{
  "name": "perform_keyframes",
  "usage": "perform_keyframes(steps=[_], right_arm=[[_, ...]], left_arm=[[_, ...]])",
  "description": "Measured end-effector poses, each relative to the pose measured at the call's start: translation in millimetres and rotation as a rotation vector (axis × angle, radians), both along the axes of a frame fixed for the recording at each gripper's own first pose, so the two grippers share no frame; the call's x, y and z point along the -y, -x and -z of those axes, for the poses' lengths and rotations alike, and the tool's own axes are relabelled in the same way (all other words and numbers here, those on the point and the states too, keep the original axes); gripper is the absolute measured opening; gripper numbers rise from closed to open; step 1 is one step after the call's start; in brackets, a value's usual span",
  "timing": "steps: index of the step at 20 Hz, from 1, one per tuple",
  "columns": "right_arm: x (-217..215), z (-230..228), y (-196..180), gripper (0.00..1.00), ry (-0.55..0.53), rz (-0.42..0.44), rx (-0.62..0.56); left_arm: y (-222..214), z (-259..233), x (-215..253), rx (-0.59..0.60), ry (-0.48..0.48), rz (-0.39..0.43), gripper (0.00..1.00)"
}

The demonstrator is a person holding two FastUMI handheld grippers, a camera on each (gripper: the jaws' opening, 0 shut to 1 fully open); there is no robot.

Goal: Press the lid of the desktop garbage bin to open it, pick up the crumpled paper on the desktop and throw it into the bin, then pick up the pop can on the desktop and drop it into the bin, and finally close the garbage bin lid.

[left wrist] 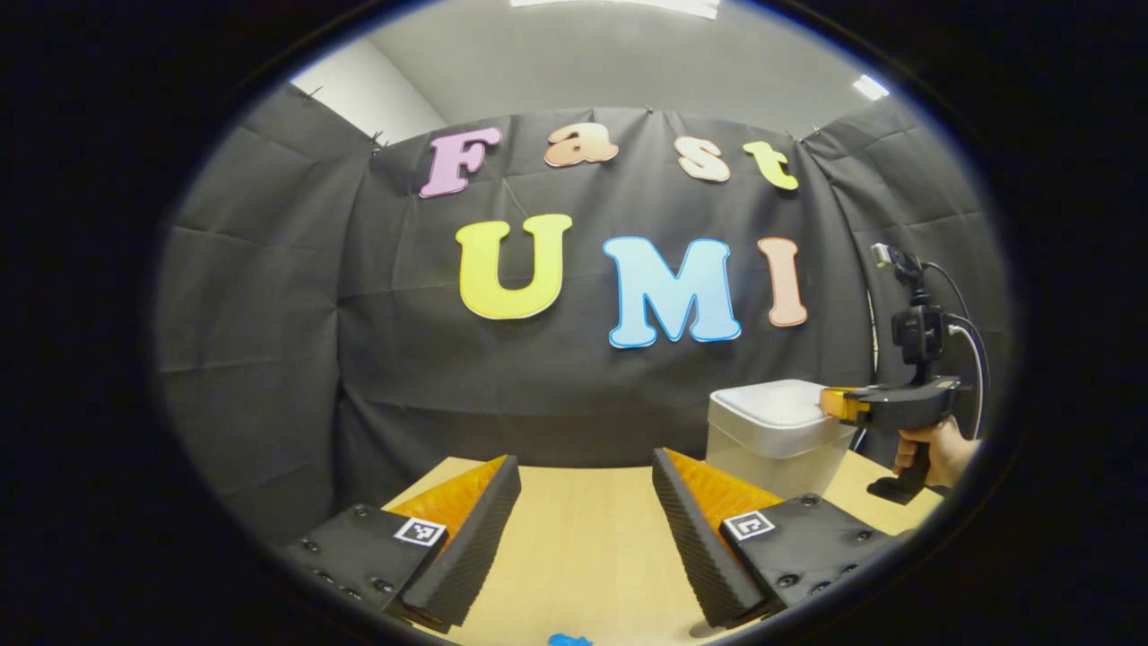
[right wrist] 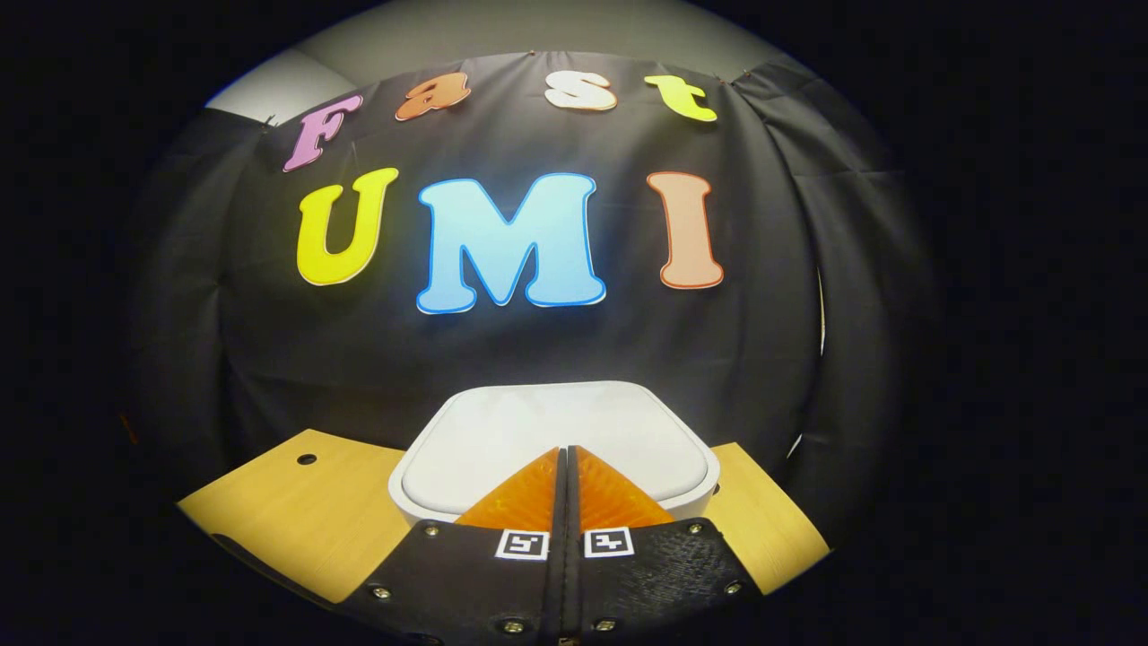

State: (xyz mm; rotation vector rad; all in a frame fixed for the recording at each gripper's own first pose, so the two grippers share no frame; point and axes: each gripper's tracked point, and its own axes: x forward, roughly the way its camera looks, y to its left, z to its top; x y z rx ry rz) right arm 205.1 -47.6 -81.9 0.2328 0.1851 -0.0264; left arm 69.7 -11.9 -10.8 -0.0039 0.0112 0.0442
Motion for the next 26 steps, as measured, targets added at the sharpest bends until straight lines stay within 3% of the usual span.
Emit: perform_keyframes(steps=[3,5,7,8,12,13,14,15,25,26], right_arm=[[4,-18,4,0.0,0.037,0.022,0.036],[8,-40,1,0.0,0.063,0.036,0.085],[10,-55,-4,0.0,0.085,0.04,0.112],[12,-62,-5,0.0,0.085,0.042,0.129],[21,-84,-5,0.0,0.087,0.064,0.174],[23,-88,-4,0.0,0.094,0.07,0.182],[24,-90,-3,0.0,0.098,0.074,0.189],[23,-93,-1,0.0,0.098,0.074,0.193],[14,-87,27,0.0,0.145,0.058,0.176],[13,-83,29,0.0,0.148,0.057,0.171]], left_arm=[[5,0,-4,0.002,0.004,-0.013,1.0],[8,1,-6,0.005,0.006,-0.024,0.97],[10,0,-6,0.006,0.009,-0.027,1.0],[12,-1,-7,0.008,0.01,-0.029,0.96],[16,-4,-8,0.018,0.006,-0.037,1.0],[18,-4,-9,0.02,0.006,-0.039,0.96],[18,-4,-10,0.02,0.007,-0.042,1.0],[18,-4,-11,0.021,0.009,-0.044,0.96],[24,6,-22,0.004,-0.009,-0.051,1.0],[26,8,-24,0.002,-0.014,-0.054,0.96]])
